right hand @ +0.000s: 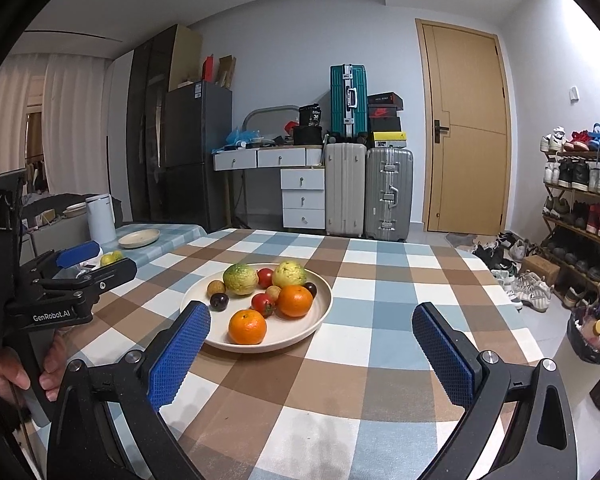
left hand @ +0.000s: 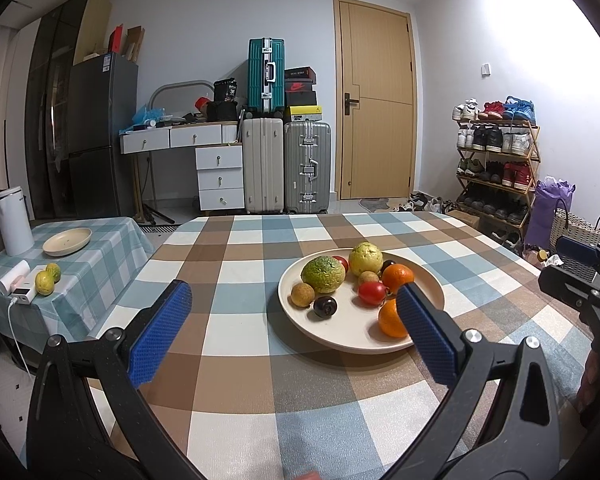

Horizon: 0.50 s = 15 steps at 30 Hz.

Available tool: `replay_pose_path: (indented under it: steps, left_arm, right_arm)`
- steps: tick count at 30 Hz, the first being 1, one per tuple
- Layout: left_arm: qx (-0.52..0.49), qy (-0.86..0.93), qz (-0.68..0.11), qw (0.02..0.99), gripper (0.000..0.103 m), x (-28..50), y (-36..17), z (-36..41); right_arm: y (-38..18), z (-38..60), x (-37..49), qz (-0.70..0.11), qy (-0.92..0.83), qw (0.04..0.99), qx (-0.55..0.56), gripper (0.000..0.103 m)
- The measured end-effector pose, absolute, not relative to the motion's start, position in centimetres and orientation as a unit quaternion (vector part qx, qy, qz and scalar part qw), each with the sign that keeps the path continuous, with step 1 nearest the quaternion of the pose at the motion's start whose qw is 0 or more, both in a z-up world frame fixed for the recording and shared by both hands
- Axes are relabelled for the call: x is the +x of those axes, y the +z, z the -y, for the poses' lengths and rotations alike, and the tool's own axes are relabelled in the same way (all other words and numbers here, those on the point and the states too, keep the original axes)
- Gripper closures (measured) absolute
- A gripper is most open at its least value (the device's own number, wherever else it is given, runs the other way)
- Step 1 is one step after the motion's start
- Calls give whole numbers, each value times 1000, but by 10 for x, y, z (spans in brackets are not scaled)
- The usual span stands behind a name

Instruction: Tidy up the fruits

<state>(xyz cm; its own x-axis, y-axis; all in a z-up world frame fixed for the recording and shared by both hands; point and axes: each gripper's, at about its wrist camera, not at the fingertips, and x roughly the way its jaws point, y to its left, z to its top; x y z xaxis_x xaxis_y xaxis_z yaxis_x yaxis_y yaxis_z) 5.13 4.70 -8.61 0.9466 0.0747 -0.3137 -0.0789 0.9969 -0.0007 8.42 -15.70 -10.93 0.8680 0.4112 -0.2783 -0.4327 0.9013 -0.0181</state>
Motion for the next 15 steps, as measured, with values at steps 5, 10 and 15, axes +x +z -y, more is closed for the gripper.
replay_pose_path:
  steps: [5,10,15]
  left_arm:
    - [-7,38,-159,987,1,52,-88,-47]
    - [-6,39,-159,987,1,52,-87,-47]
    - [-6,39,-159,987,1,51,-86,-47]
  right_arm:
    - [-109,157,84,-135,219,966,-39,0]
    - [-109,156,84,-135,222,965,-40,0]
    - [-109,155,84,-135,222,965,-40,0]
